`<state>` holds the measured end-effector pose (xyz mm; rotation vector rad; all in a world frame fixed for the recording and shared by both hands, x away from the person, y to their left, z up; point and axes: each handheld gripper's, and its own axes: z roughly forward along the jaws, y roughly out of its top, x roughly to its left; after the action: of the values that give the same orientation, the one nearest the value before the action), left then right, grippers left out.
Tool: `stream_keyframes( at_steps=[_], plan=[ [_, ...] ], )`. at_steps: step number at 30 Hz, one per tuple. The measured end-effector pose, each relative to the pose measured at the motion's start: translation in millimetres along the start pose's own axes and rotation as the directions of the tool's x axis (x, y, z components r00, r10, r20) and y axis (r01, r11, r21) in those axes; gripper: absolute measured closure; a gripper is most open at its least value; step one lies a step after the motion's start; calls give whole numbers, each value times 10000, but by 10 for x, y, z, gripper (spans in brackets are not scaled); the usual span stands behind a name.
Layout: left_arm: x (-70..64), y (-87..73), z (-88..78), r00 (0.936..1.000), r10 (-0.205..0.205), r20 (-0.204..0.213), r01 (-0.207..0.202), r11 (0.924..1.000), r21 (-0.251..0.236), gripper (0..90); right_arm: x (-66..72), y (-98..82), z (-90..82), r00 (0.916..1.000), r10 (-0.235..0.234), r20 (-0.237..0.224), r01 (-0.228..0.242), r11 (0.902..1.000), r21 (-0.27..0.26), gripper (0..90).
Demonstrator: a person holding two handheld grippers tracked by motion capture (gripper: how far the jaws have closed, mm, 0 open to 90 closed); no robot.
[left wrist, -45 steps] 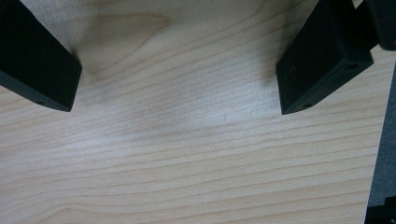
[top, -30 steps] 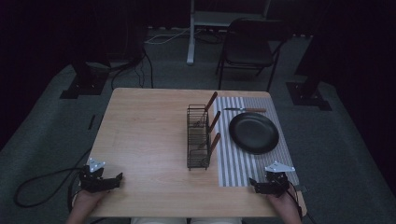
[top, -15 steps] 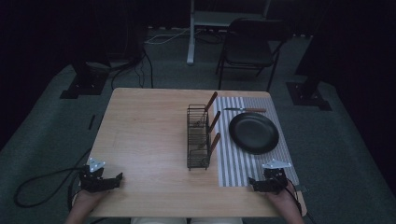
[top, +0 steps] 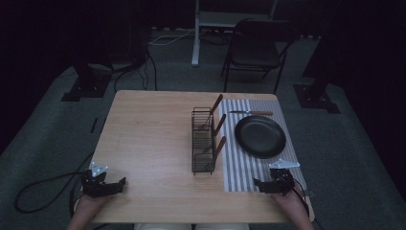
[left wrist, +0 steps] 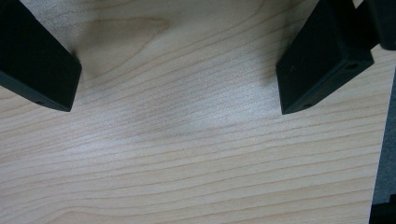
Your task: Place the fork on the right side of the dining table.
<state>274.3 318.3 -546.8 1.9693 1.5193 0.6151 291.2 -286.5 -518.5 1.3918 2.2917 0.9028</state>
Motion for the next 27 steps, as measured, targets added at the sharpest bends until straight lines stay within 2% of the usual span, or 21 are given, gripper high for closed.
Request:
stream_keyframes(
  at_steps=[9, 21, 27],
  plan=[
    [0, 0, 0, 10000, 1, -2, -1, 10000, 4, 0, -3, 222, -124, 9997, 17, -234, -30, 9985, -552, 140],
    [0, 0, 0, 10000, 3, -2, -3, 10000, 5, 0, -3, 493, -184, 9993, -122, -359, 88, 9955, -942, 145],
    [0, 0, 0, 10000, 1, 1, -1, 10000, 2, 0, 9, 619, -209, 9993, -306, -206, 282, 9936, -1095, 145]
  ],
)
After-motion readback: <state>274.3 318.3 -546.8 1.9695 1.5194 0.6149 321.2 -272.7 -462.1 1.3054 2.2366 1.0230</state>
